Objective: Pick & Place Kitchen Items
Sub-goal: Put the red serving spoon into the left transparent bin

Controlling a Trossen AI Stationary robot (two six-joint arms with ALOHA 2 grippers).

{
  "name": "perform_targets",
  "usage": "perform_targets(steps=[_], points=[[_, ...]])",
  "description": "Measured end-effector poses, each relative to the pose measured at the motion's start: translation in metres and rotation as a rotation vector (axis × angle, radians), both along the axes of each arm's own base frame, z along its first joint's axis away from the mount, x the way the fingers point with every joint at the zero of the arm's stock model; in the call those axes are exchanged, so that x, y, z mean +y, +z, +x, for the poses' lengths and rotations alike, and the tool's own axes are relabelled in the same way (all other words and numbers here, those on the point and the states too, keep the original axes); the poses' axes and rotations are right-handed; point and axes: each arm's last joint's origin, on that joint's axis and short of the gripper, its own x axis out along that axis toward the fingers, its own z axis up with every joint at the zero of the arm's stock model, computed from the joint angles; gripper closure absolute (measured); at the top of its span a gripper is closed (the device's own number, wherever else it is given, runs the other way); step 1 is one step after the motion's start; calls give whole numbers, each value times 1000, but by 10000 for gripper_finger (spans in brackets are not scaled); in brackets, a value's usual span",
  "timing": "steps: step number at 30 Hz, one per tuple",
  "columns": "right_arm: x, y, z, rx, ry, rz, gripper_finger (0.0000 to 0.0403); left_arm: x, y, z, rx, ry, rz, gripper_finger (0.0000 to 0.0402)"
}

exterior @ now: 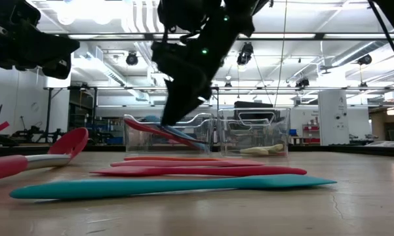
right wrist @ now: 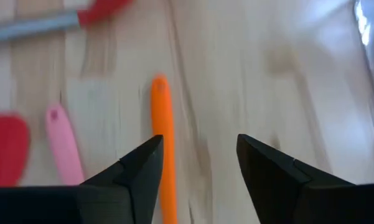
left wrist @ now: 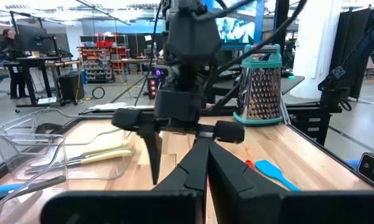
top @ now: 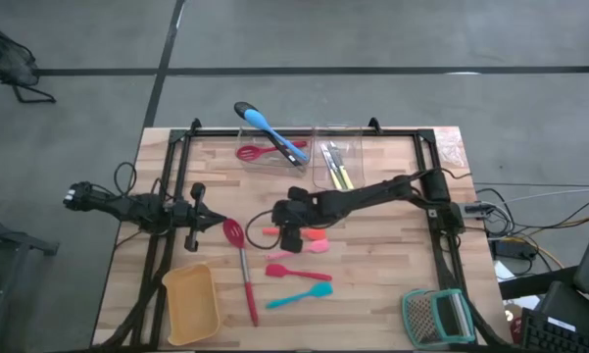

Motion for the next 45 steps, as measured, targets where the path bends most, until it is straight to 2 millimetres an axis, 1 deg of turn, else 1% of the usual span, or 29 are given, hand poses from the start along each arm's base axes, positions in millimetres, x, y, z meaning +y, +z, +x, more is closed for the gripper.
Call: perform_targets(steps=[4, 6, 8, 12, 13, 15, 18, 22, 26, 30, 33, 39, 41, 45], points=[[3, 2, -10, 84, 9, -41, 237, 0, 0, 0, 0, 0, 0, 390], [8, 12, -16, 98, 22, -77, 264, 0, 0, 0, 0, 0, 0, 390], [13, 28, -23, 79, 40, -112, 299, 0, 0, 0, -1, 0, 0, 390], [13, 47, -48, 53, 65, -134, 375, 0, 0, 0, -1, 0, 0, 390], [12, 50, -56, 40, 63, -135, 384, 0, 0, 0, 0, 0, 0, 390], [9, 60, -72, -28, 56, -135, 387, 0, 0, 0, -1, 0, 0, 390], [7, 76, -98, -192, 61, -132, 392, 0, 0, 0, 0, 0, 0, 390], [6, 87, -135, -376, 69, -110, 394, 0, 0, 0, 0, 0, 0, 390], [8, 96, -176, -522, 98, -113, 394, 0, 0, 0, 0, 0, 0, 390], [3, 100, -212, -621, 70, -96, 394, 0, 0, 0, -1, 0, 0, 390], [-1, 101, -234, -692, 46, -80, 394, 0, 0, 0, 0, 0, 0, 390], [-4, 91, -267, -743, 149, -128, 394, 0, 0, 0, -1, 0, 0, 390], [-6, 88, -276, -758, 151, -138, 394, 0, 0, 0, 0, 0, 0, 390], [-12, 83, -291, -808, 95, -109, 394, 0, 0, 0, 0, 0, 0, 390]])
